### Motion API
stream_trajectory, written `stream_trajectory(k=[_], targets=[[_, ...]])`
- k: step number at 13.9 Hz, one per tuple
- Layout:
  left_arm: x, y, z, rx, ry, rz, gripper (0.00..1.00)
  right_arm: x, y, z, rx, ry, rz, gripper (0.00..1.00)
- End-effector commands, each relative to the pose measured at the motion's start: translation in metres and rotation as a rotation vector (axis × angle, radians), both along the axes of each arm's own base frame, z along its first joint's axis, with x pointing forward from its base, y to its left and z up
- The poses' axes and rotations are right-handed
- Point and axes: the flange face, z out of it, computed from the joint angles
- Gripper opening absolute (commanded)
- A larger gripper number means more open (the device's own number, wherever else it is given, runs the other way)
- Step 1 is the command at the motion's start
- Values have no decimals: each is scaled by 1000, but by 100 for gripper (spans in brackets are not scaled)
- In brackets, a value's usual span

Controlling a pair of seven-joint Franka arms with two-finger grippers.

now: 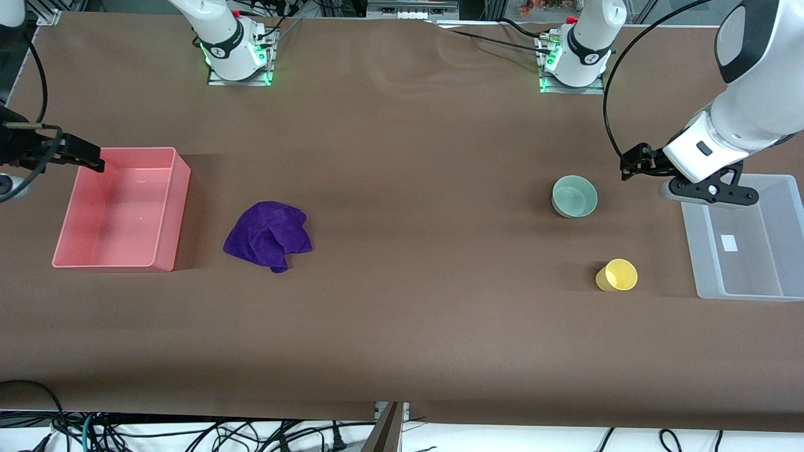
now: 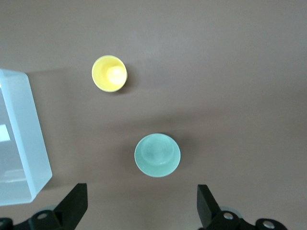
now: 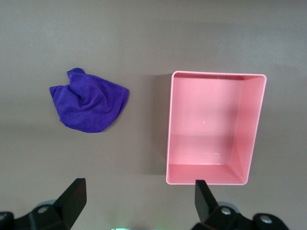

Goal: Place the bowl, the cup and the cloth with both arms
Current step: 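Lower the right gripper onto the purple cloth while the left gripper reaches the green bowl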

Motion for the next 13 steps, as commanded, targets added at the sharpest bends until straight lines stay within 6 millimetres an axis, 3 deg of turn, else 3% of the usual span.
stream_trajectory(k=[1,3,6,9,13], targets=[[3,-4,-42,1,102,-11,100,2,18,-58,19,43,39,100],[-3,-8,-79,7,131,-20,100,2,27,-97,35,47,53,100],[-23,0,-158,2,90,-8,100,1,69,-163,70,17,111,100],[-50,8,-229,-6,14,0,100,-6,116,-215,84,62,179,100],[-68,21,-299,-18,14,-69,100,-13,174,-292,83,96,175,100]])
